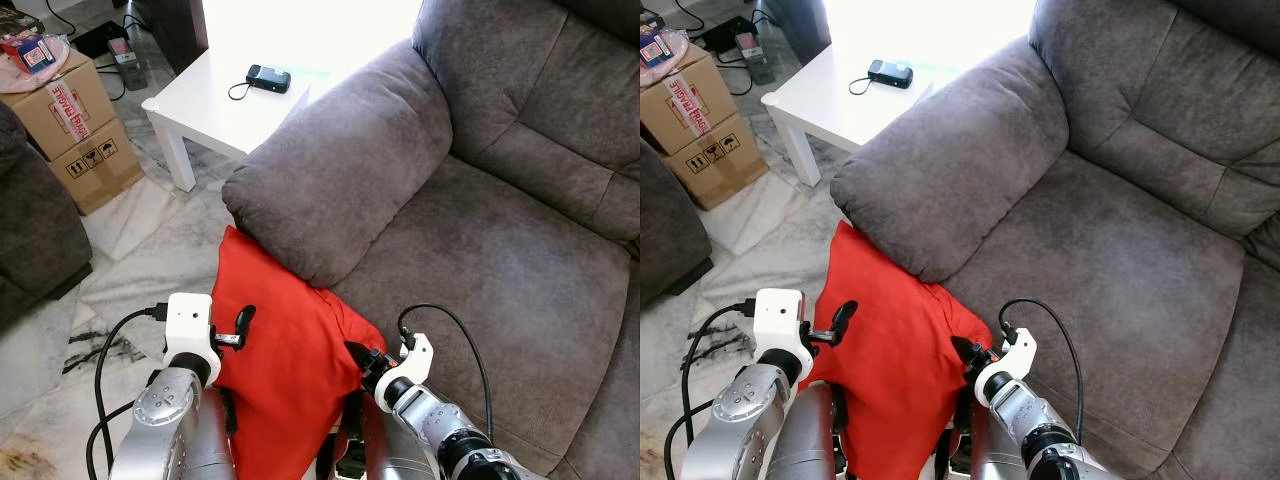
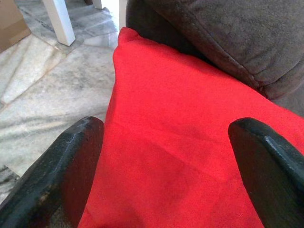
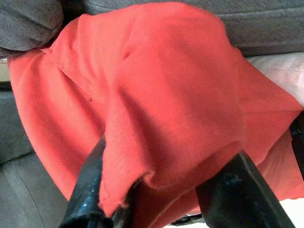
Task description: Move the pillow to the sofa from floor
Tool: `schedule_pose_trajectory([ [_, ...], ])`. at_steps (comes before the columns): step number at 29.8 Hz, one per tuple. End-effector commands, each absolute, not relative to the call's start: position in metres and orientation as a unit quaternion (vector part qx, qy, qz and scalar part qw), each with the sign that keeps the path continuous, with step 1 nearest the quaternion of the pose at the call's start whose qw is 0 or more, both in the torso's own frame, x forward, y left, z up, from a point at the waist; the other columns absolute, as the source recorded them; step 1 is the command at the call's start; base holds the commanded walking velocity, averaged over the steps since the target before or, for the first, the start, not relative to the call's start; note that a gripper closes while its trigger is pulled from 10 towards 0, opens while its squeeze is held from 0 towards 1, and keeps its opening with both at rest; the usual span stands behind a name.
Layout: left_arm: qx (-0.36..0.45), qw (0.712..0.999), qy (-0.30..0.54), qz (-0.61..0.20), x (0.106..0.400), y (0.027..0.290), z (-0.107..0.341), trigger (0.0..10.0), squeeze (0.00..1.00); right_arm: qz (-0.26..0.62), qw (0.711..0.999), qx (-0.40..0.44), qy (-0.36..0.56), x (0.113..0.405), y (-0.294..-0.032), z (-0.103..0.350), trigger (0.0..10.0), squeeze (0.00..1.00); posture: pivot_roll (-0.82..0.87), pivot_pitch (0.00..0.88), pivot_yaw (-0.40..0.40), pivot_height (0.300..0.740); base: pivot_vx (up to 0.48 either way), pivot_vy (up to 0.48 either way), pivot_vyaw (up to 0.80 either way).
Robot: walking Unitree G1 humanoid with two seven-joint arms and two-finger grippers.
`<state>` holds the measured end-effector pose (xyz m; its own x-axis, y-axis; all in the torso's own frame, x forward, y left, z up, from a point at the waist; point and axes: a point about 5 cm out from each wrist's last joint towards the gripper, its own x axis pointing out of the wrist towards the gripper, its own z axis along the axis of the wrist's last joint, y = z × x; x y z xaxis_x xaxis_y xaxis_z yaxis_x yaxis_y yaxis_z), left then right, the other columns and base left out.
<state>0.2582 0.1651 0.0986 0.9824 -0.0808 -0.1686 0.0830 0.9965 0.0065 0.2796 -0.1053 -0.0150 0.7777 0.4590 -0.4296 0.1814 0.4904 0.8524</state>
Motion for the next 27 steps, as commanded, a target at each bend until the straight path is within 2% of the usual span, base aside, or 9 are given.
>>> schedule_pose_trajectory([
  [1,0.008,0.995,0.094,-0.042,0.2561,0.1635,0.0925,10.0,0.0,0.077,0.799,0.494,0.334,0.2705,-0.1088,-0.0232,0.0,0.0,0.14,0.27,-0.171,0.626,0.0,0.0,0.0],
  [20,0.012,0.994,0.096,-0.044,0.257,0.1642,0.0905,10.0,0.0,0.076,0.801,0.495,0.327,0.2695,-0.1095,-0.024,0.0,0.0,0.14,0.236,-0.16,0.626,0.0,0.0,0.0],
  [27,0.014,0.994,0.094,-0.051,0.2604,0.1628,0.0899,10.0,0.0,0.082,0.804,0.496,0.318,0.2727,-0.1082,-0.0209,0.0,0.0,0.15,0.192,-0.15,0.626,0.0,0.0,0.0],
])
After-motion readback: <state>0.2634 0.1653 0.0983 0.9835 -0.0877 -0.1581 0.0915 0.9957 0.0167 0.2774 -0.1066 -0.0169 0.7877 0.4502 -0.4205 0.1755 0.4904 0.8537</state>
